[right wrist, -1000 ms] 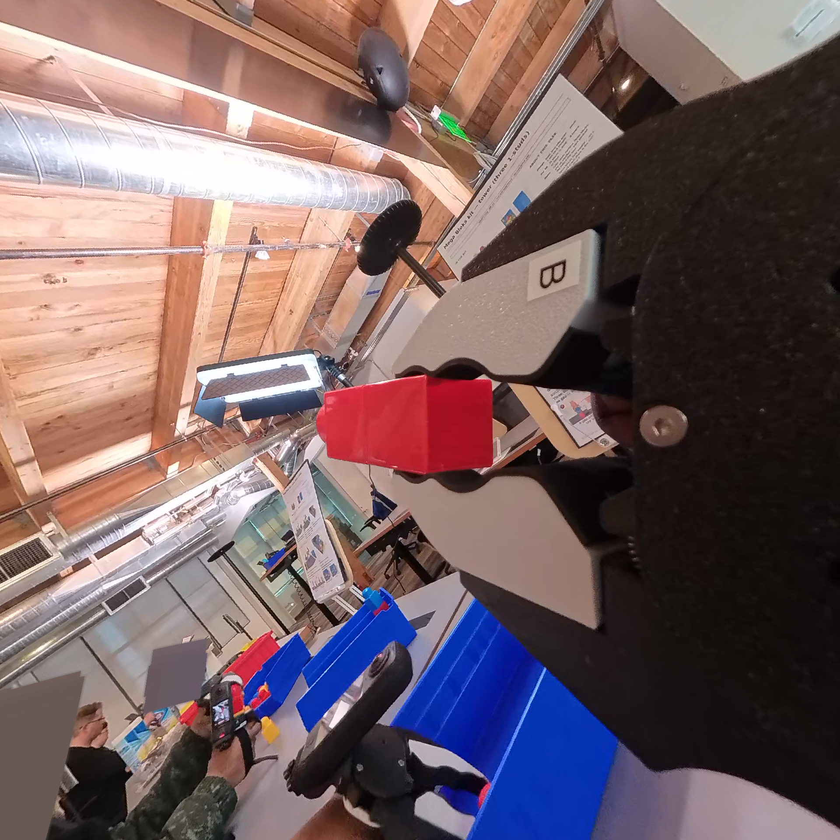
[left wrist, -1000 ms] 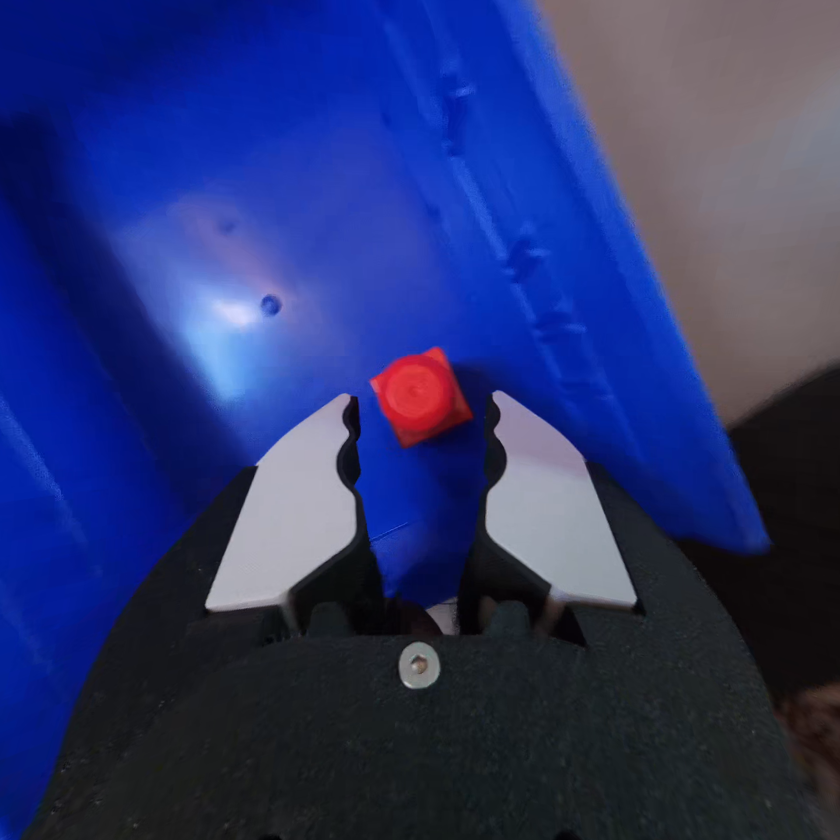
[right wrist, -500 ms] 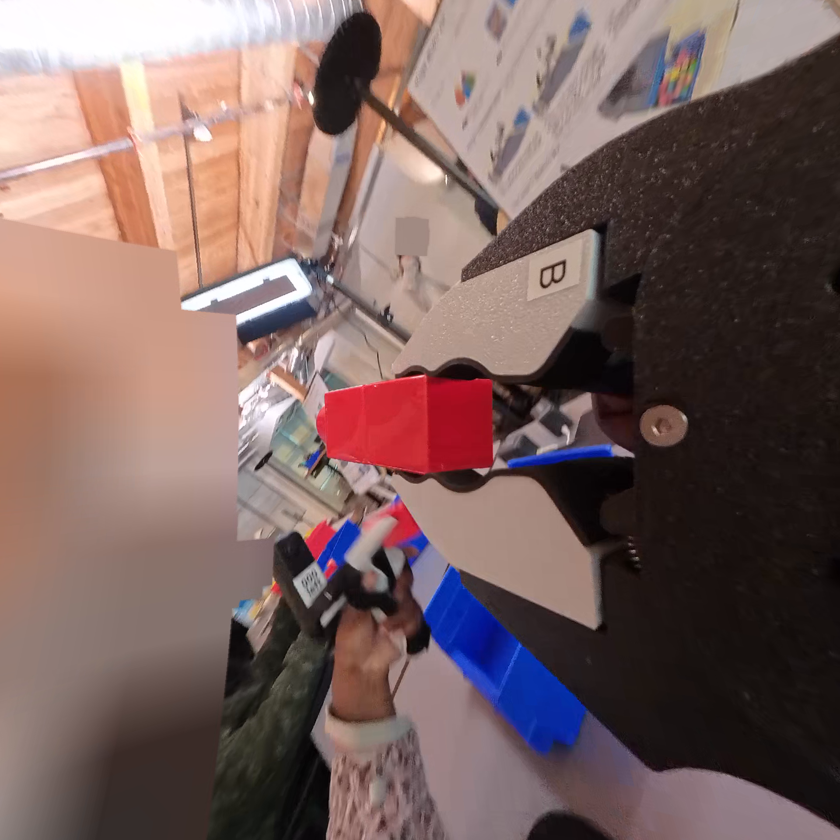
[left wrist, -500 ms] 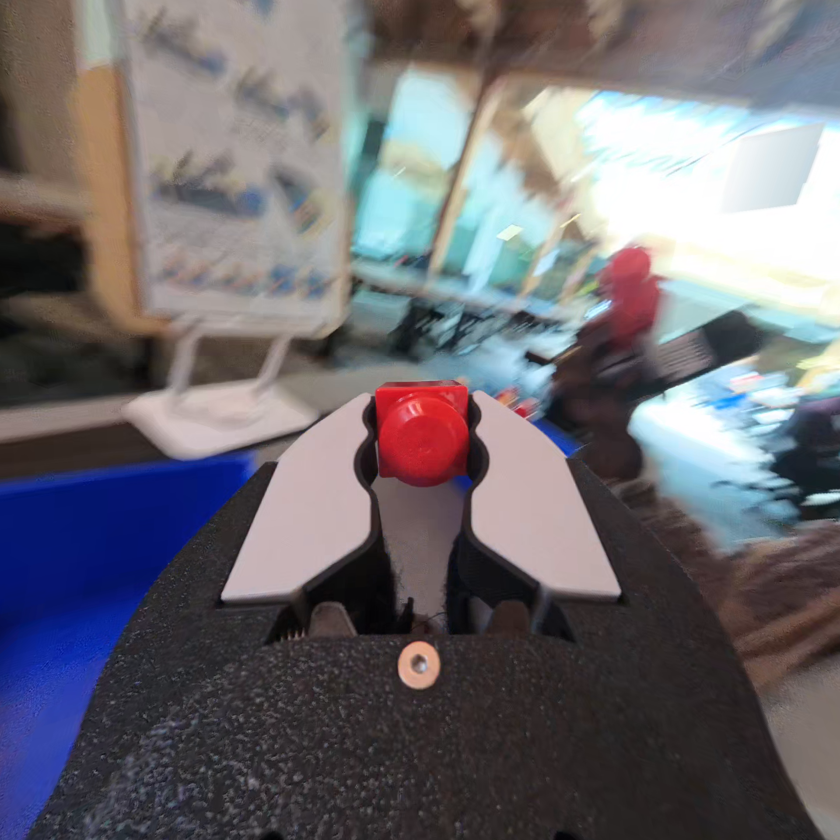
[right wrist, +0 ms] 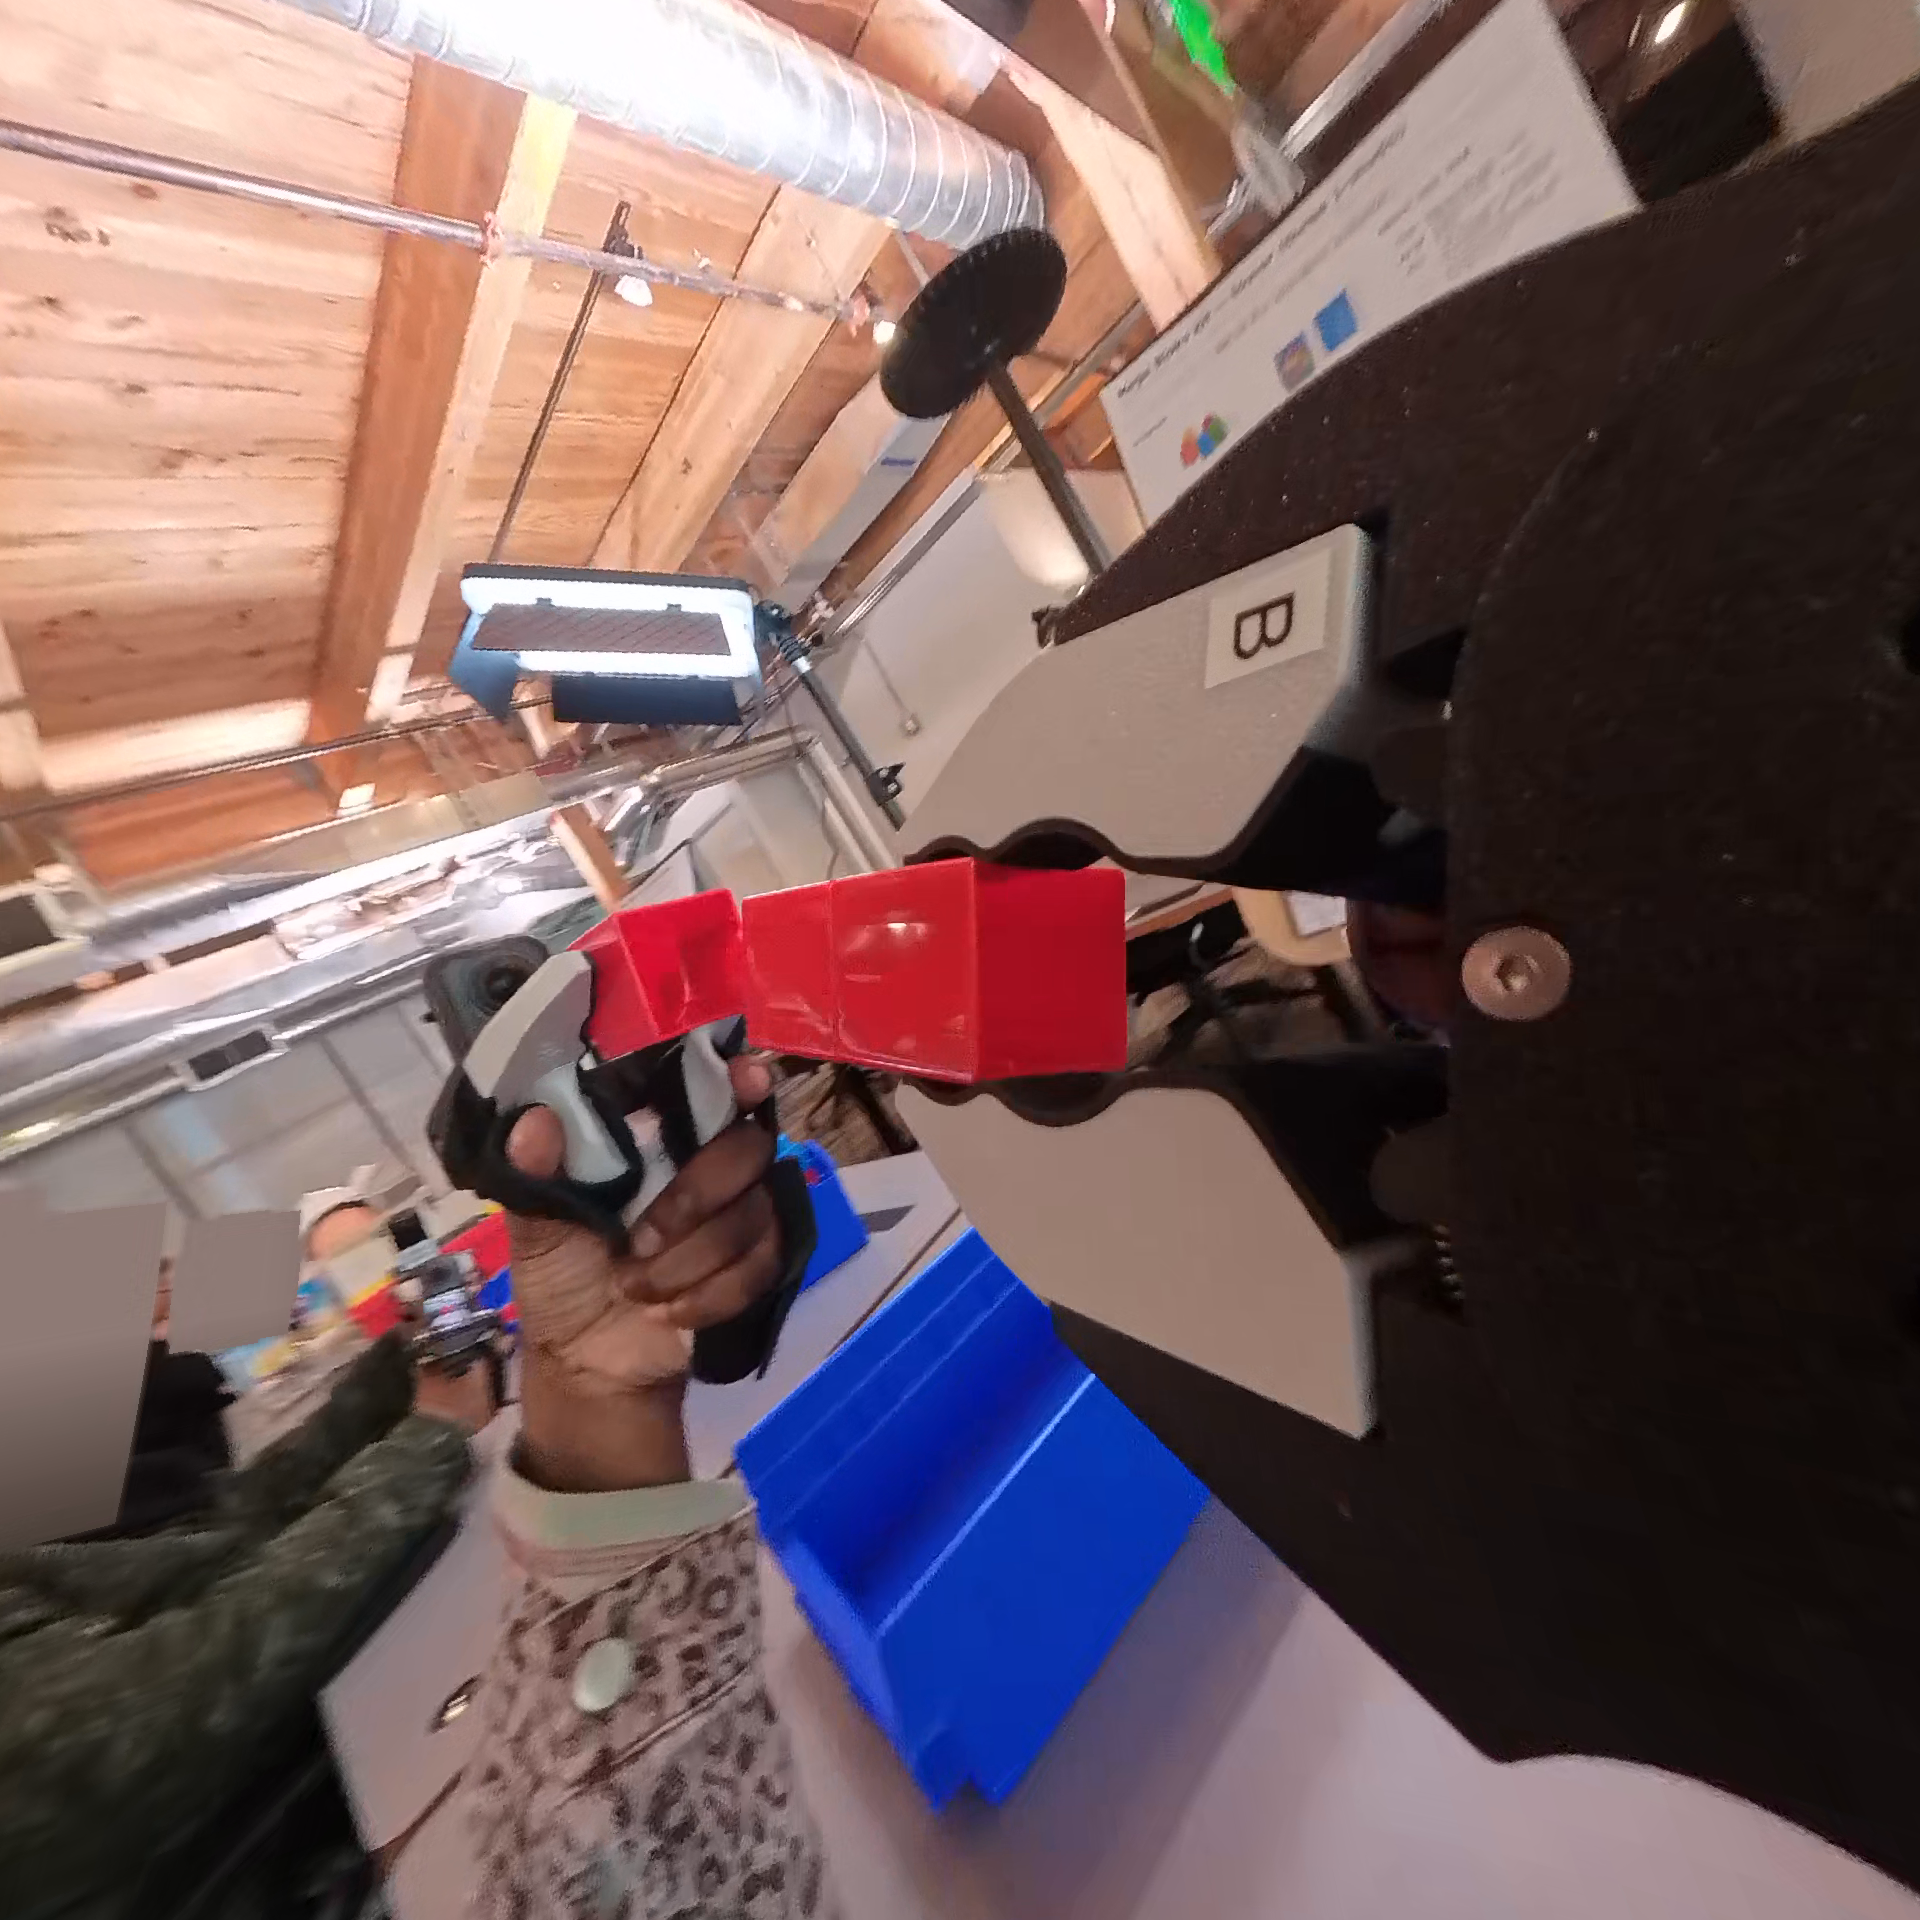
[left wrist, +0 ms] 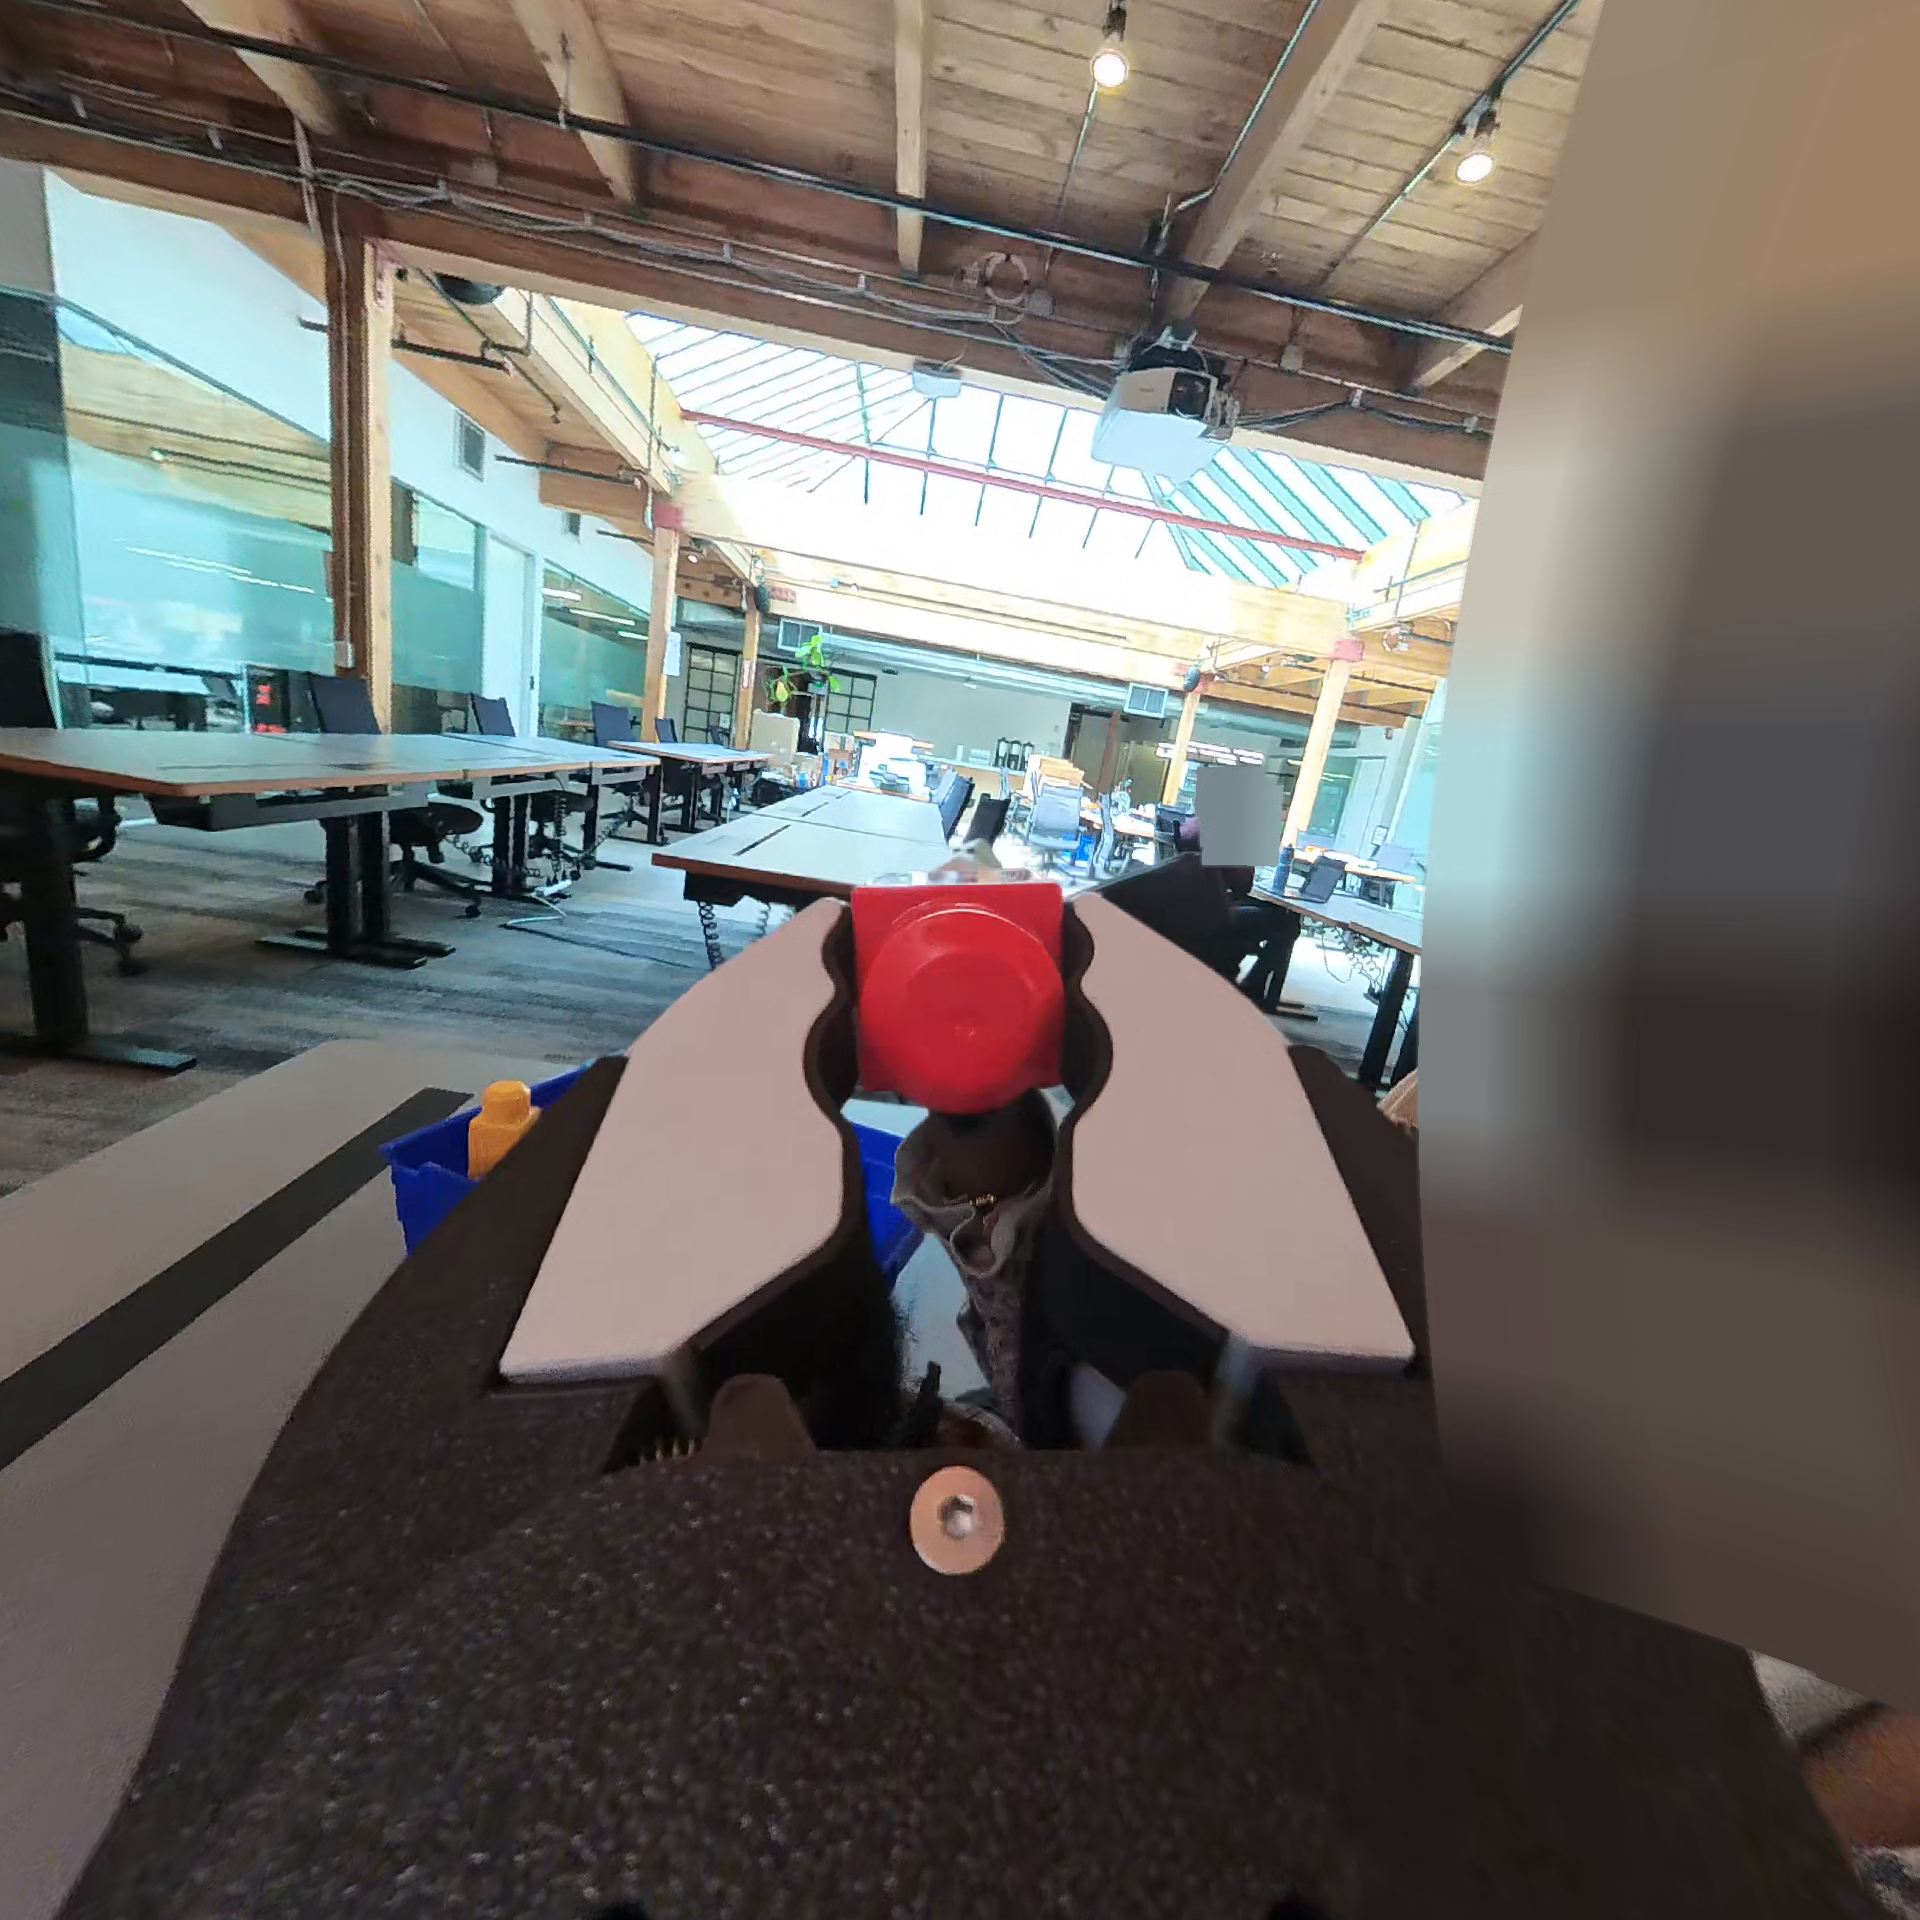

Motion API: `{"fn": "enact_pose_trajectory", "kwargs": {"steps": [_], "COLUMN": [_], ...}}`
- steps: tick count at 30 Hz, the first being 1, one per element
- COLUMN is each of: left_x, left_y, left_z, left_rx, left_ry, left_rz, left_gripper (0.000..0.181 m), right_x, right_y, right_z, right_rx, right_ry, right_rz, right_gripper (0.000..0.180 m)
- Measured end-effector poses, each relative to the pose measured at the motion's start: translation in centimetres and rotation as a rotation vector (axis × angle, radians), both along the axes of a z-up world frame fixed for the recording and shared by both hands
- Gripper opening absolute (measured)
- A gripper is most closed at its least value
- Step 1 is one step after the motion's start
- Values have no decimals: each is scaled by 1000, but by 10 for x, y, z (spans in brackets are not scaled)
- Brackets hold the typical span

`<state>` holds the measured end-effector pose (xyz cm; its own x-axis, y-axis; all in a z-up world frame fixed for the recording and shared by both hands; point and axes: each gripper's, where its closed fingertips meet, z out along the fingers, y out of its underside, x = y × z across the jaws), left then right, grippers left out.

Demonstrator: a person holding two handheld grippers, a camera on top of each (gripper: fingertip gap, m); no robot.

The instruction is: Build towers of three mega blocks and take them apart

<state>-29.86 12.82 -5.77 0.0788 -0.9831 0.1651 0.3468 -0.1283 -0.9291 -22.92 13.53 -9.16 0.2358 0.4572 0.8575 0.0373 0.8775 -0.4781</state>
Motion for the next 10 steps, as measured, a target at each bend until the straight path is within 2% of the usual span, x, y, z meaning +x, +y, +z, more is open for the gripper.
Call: {"fn": "enact_pose_trajectory", "kwargs": {"steps": [10], "left_x": [16], "left_y": [-12], "left_z": [-17], "left_rx": [26], "left_ry": [83], "left_rz": [-144], "left_gripper": [36], "right_x": [-11], "right_y": [-26], "right_z": [-2], "right_rx": [177], "right_ry": [-108], "right_rz": [-105], "right_gripper": [36]}}
